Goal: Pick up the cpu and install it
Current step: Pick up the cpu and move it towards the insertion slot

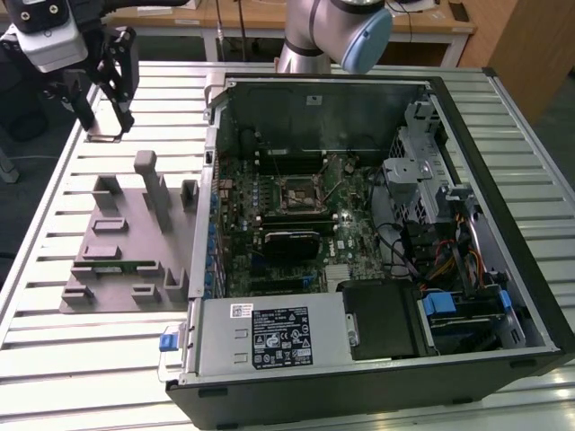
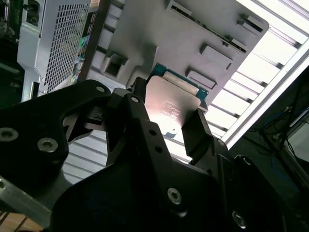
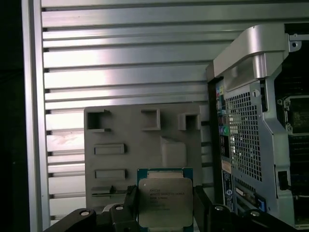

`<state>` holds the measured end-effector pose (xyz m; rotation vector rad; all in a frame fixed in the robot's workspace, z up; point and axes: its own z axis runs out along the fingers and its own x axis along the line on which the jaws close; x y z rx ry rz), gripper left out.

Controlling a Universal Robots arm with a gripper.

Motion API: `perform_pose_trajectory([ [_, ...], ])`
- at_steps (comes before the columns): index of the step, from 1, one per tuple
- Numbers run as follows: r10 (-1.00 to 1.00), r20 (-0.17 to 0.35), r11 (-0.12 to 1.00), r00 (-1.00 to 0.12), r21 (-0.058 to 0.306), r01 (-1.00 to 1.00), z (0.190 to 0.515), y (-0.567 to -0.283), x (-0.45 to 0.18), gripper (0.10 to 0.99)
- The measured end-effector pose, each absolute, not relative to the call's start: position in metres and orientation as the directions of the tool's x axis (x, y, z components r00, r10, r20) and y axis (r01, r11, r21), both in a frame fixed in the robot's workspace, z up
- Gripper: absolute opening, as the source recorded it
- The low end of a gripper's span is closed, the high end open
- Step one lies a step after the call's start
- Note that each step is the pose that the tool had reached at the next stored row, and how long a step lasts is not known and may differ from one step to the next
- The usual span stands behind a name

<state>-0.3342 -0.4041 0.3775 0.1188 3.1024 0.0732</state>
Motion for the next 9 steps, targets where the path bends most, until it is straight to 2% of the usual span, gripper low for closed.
perform_pose_trajectory([
  [9, 0.077, -0.034, 0.996, -0.996, 0.048, 0.076, 0.377, -0.404, -0.314, 0.541],
])
